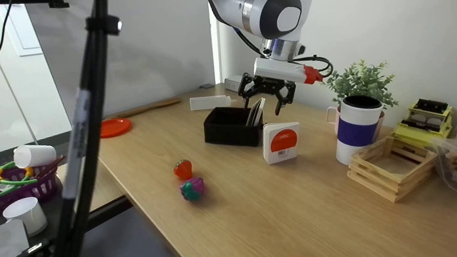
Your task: Take the small books out of the book holder
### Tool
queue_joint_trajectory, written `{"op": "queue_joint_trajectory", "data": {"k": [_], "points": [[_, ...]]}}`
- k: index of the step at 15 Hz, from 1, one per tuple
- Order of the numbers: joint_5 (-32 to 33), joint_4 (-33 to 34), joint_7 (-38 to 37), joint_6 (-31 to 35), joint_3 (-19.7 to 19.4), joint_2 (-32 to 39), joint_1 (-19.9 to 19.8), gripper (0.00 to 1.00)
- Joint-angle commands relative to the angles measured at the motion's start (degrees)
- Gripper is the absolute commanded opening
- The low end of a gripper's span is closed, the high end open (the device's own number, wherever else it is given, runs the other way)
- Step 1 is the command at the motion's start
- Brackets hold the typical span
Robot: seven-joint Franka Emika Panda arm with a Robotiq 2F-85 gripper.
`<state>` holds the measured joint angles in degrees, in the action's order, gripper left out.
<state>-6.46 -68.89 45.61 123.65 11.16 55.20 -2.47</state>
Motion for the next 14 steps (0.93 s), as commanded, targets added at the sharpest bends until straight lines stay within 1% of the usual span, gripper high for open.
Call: {"op": "queue_joint_trajectory", "data": {"k": [1, 14], "points": [[-0.72, 6.34, 1.98, -1.98, 1.89, 3.67, -0.70, 1.00], [-1.62, 14.34, 3.20, -4.83, 3.83, 10.06, -0.44, 1.00]]}}
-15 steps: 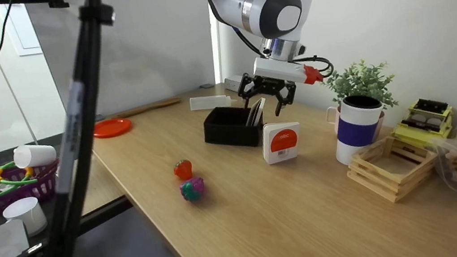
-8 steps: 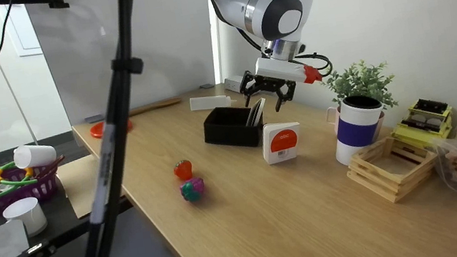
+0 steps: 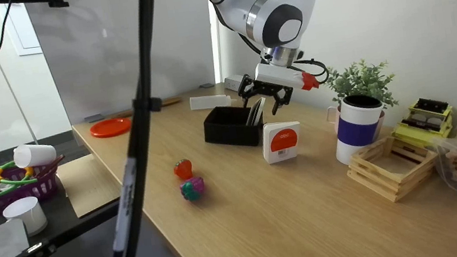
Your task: Take the small books out of the book holder
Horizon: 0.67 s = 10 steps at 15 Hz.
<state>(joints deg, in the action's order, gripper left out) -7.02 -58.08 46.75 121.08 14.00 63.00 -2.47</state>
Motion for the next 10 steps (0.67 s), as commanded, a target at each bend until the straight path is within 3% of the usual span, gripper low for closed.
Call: {"op": "queue_joint_trajectory", "data": {"k": [1, 10], "points": [[-1.07, 4.00, 2.08, -2.38, 1.11, 2.60, -0.42, 0.81], [-0.84, 5.76, 1.69, -2.99, 0.99, 3.21, -0.13, 0.16]]}}
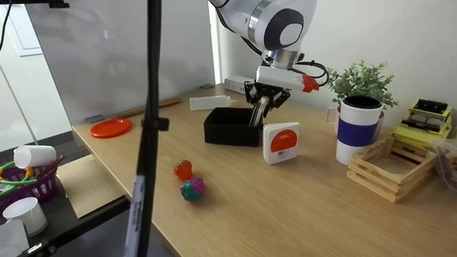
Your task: Take the small books out of the book holder
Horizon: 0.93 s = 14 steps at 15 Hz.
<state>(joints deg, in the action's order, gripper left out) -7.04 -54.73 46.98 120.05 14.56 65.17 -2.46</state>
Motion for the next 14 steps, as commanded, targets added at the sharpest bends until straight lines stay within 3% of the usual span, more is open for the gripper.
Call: {"op": "queue_joint_trajectory", "data": {"k": [1, 3, 14], "points": [[-0.80, 2.29, 1.24, -1.97, 0.34, 0.82, -0.08, 0.09], [-0.60, 1.24, 0.09, -1.93, -0.06, -0.30, 0.30, 0.00], [0.71, -9.92, -13.29, 0.85, -2.39, -10.63, 2.57, 0.04]]}}
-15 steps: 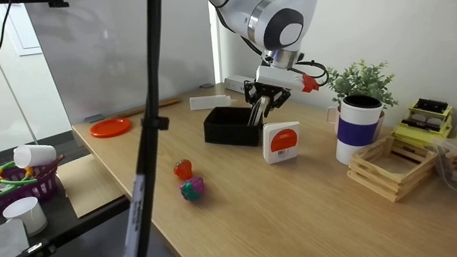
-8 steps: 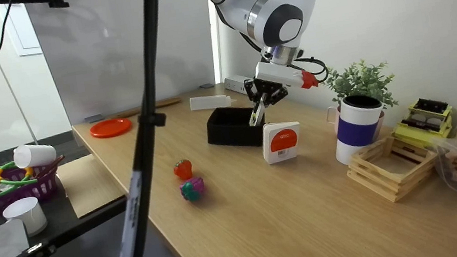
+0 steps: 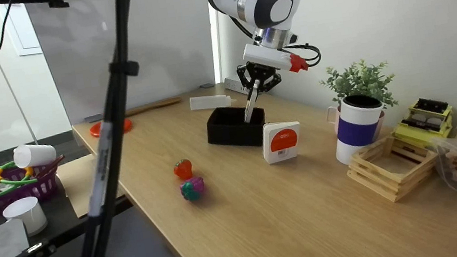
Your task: Take the small books out of the book holder
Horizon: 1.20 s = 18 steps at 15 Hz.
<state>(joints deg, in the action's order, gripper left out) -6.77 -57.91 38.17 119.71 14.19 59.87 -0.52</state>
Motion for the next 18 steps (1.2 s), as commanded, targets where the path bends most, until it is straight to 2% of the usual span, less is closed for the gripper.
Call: {"op": "queue_joint_trajectory", "data": {"k": [1, 5, 10, 15, 18], "points": [[0.57, -8.16, -7.49, 1.64, -2.84, -6.50, 0.82, 0.04], [0.92, -14.49, -16.74, 2.67, -4.89, -11.27, 0.98, 0.04], [0.69, -22.49, -23.67, 6.71, -6.60, -16.74, 1.14, 0.04], [0.50, -32.93, -34.24, 24.98, -9.28, -22.34, 2.11, 0.04], [1.99, -37.75, -42.76, 34.57, -13.10, -24.31, 4.54, 0.04]]}}
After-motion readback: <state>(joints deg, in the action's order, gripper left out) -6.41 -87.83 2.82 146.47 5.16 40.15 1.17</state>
